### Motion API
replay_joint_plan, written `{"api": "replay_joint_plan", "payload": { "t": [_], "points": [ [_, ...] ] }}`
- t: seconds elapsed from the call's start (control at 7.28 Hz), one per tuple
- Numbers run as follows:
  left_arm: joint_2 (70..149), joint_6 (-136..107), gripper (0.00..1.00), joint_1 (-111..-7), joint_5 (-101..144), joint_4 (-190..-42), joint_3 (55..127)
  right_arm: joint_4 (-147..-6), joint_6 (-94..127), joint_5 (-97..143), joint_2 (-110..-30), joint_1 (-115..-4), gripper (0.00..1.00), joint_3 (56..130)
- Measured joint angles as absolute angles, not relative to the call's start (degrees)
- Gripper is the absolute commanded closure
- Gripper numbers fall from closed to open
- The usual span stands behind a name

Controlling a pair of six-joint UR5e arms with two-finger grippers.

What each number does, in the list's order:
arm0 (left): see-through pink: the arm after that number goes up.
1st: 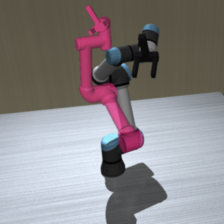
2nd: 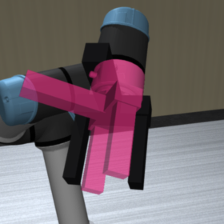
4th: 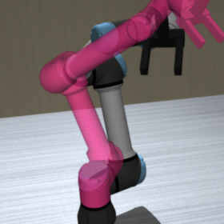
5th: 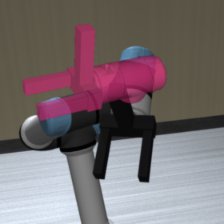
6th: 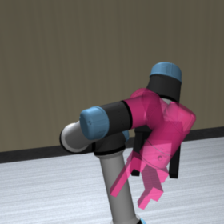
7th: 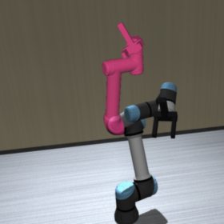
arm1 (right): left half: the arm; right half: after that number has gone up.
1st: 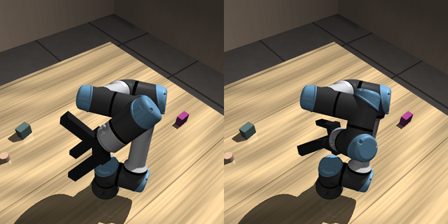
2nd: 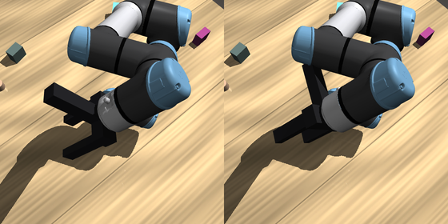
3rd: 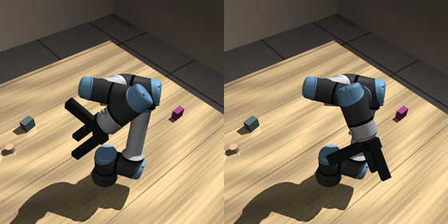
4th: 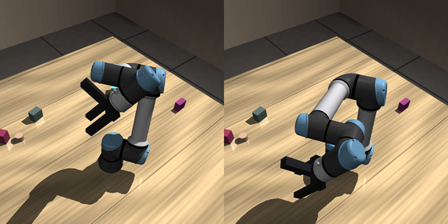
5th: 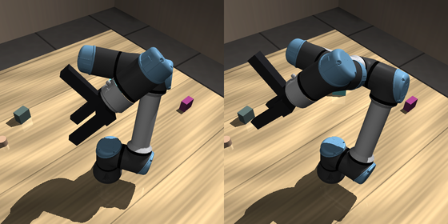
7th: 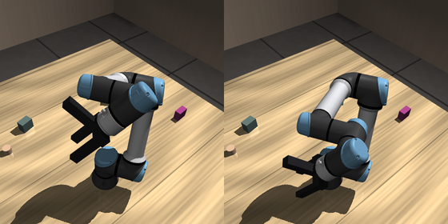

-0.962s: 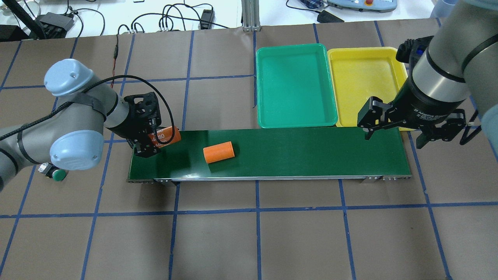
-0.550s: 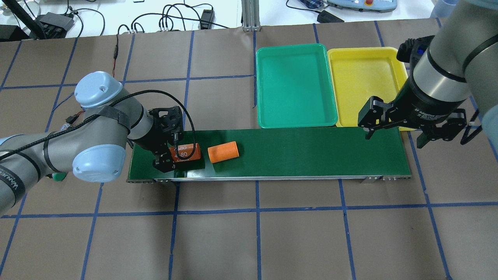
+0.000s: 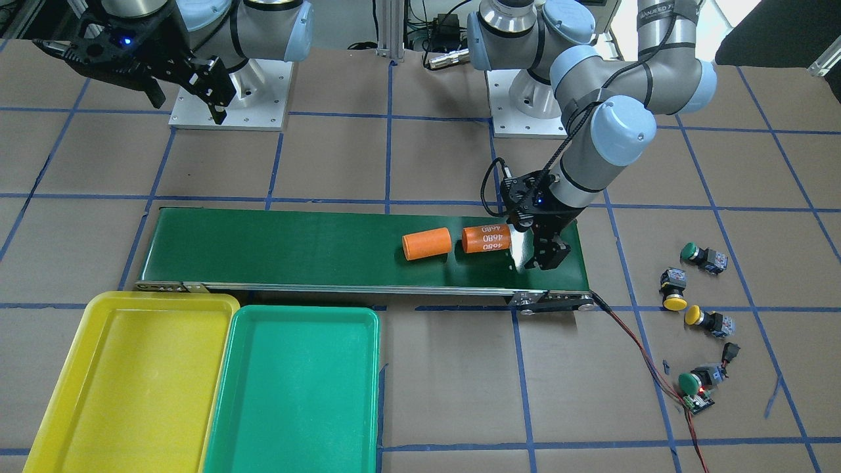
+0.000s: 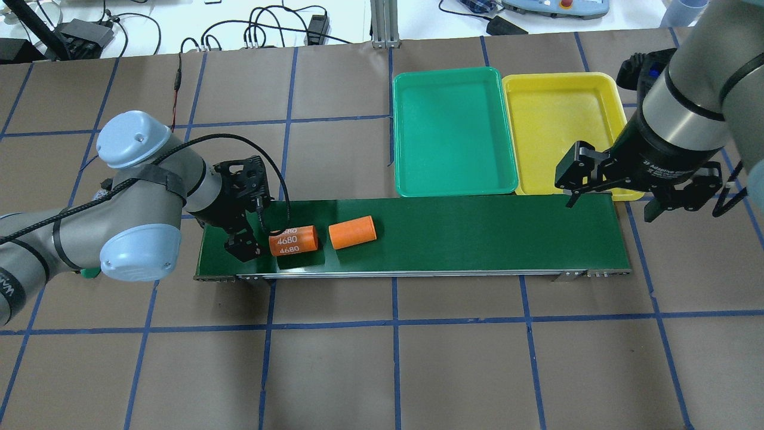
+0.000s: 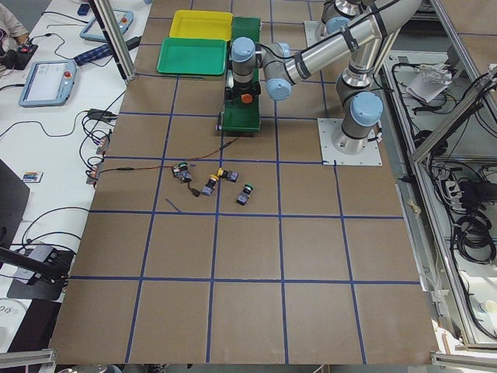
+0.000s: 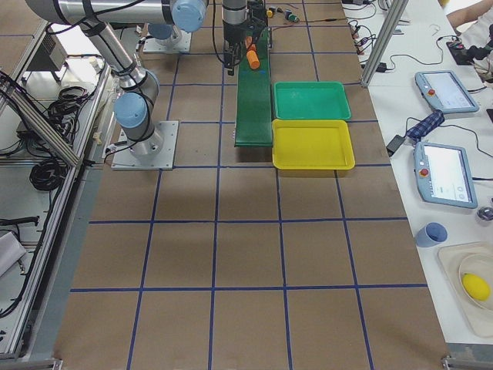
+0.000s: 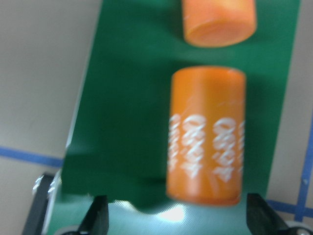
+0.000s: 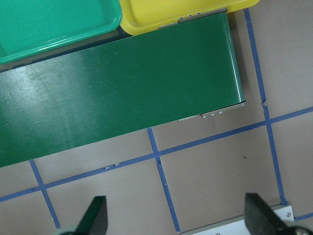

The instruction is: Sort buttons by color to trays

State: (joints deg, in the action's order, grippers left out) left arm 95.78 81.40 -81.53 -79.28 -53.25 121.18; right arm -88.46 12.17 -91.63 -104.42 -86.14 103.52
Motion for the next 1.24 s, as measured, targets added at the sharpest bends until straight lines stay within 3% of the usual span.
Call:
{"api": "replay_joint_plan", "payload": {
  "t": [0.69,1.24],
  "points": [
    [98.2,84.6,0.0,-54.8,-78.9,-48.6,120.3,-88.3,12.3,-91.8,-104.5,-86.0,0.0,103.6],
    [103.4,89.4,0.0,-42.6,-83.4,-46.8,120.1,-88.2,12.2,-91.8,-104.7,-85.9,0.0,103.6]
  ]
}}
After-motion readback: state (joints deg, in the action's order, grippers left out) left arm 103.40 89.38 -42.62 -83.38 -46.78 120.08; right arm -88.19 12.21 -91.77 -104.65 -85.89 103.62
